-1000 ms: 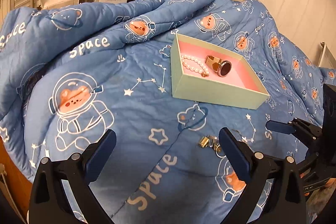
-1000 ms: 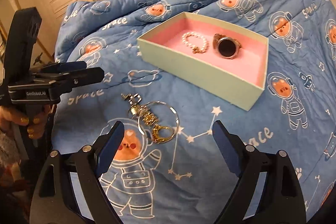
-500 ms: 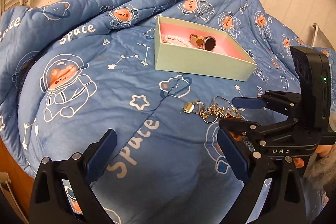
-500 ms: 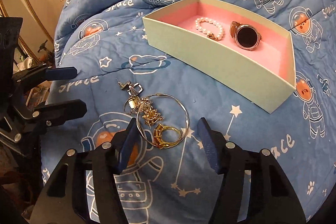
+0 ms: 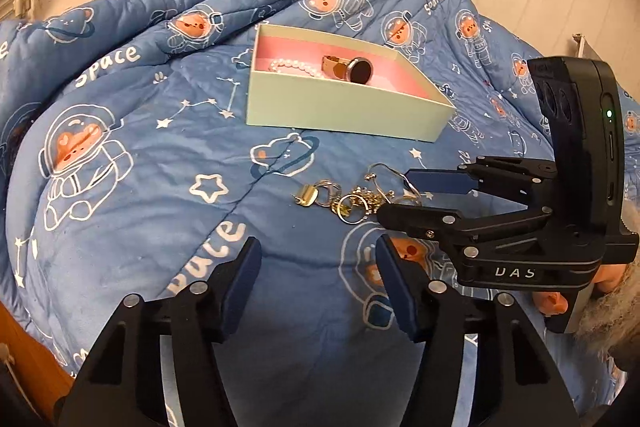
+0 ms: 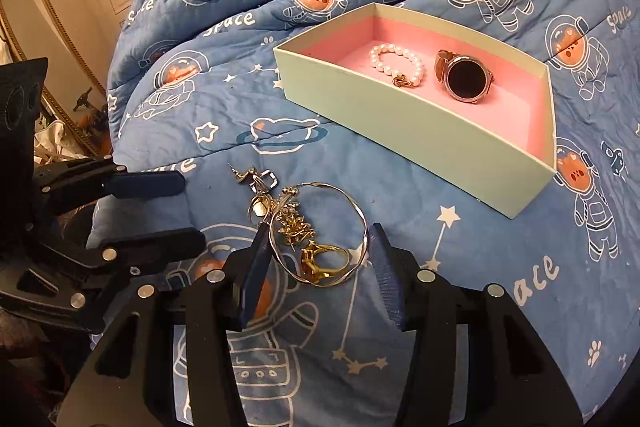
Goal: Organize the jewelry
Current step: 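Grasp the gold bangle with the right tool while the left tool grasps a small ring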
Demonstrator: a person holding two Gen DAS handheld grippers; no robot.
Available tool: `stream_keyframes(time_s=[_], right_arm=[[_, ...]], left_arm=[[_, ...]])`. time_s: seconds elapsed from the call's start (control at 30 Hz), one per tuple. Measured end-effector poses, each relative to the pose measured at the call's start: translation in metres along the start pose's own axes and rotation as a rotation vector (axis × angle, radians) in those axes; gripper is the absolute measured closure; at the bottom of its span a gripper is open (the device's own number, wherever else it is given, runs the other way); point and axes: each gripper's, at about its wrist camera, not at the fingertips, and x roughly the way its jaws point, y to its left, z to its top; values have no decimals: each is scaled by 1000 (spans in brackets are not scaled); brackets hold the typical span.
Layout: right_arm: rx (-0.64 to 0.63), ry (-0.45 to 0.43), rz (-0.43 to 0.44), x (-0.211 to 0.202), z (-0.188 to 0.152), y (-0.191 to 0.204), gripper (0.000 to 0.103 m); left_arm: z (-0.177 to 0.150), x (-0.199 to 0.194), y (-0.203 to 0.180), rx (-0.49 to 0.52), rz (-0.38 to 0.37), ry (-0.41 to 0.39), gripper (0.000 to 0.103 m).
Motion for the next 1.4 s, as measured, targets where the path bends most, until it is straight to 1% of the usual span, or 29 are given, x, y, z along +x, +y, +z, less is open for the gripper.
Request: stream_keyframes(time_s=[0.17,0.23,0.3,0.37,0.43,0.63,0.77,0.93,1.17,1.4], right_arm=[[35,-23,2,-11,0,-4,53],[49,-28,-10,-15,-1,-7,53],[70,-34,-15,-19,-2,-12,53],[89,-44,-13,-23,-3,-16,53],[102,-52,-19,-27,-5,-19,53],[138,-58,-31,-35,-10,-28,53],[151,-57,-34,-36,-14,-30,53],[169,-48,-38,-35,-20,-31,53],[179,-45,-40,-35,-24,-31,53],[184,-41,-37,-37,-27,-31,53]], left_arm=[[3,12,-13,35,-5,19,53],[6,17,-15,39,-13,22,55],[9,21,-15,43,-18,29,58],[11,25,-16,52,-11,39,63],[12,28,-15,59,-8,43,66],[18,34,-16,67,-17,49,67],[20,37,-20,89,-11,52,75],[21,37,-19,85,-13,46,83],[17,32,-18,79,-27,34,83],[12,19,-15,49,-38,22,83]])
